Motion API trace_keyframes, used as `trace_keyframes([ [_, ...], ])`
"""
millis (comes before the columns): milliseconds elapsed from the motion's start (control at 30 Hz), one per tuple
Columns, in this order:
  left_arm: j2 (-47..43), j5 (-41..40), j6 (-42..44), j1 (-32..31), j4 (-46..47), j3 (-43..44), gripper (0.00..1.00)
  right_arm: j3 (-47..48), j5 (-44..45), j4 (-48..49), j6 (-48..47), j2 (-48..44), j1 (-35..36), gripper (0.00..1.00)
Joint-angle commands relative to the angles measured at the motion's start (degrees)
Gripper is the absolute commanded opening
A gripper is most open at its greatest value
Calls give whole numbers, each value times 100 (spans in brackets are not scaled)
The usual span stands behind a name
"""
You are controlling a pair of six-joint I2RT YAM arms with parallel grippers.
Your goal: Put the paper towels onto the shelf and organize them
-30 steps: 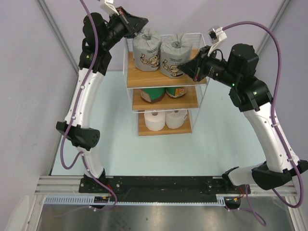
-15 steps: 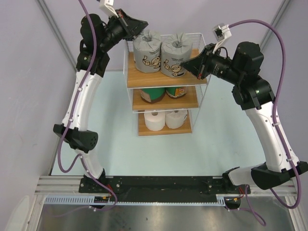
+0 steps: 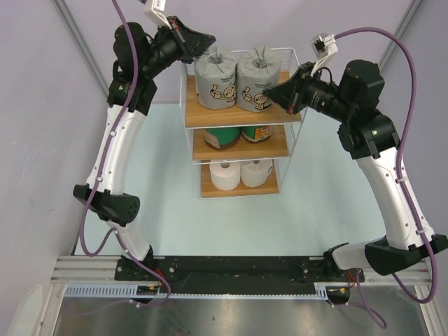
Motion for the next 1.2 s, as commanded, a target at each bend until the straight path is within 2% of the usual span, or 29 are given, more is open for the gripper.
trace_keyframes([
  [0, -272, 317, 101, -22, -247, -119, 0, 187, 205, 199, -22, 143, -130, 0],
  [267, -377, 300, 118, -22, -264, -137, 0, 318, 92, 120, -58, 179, -191, 0],
  [367, -552, 273, 31, 31, -133, -119, 4, 336, -6, 112, -101, 21, -182, 0],
  [500, -834, 308, -303, 206, 218, -119, 17, 406, -216, 15, -137, -208, -209, 0],
  [633, -1177, 282, -488, 426, 377, -128, 25, 407, -436, -55, -154, -524, -217, 0],
  [667, -1273, 282, -497, 479, 377, -189, 27, 354, -419, -64, -180, -707, -217, 0],
  [700, -1474, 265, -497, 584, 368, -250, 35, 302, -384, -47, -189, -814, -252, 0],
  [733, -1624, 204, -480, 628, 368, -347, 38, 258, -323, -29, -207, -910, -270, 0],
  [767, -1782, 177, -471, 690, 429, -696, 40, 109, -183, 6, -224, -1033, -296, 0],
  [833, -2388, 203, -497, 866, 622, -1241, 43, -24, -7, 41, -260, -1341, -410, 11],
  [867, -2599, 212, -497, 988, 815, -1871, 46, -163, 229, 15, -303, -1438, -446, 17],
  [1033, -4153, -129, -147, 1314, 624, -3727, 72, -796, 1153, -135, -409, -2106, -657, 34],
  [1067, -4357, -261, -58, 1358, 493, -3940, 82, -919, 1485, -135, -435, -2220, -674, 51],
  [1133, -4935, -429, 178, 1385, 150, -4519, 91, -1333, 1986, -73, -479, -2536, -692, 63],
  [1167, -5096, -639, 275, 1402, 18, -4662, 100, -1482, 2163, -73, -480, -2624, -701, 76],
])
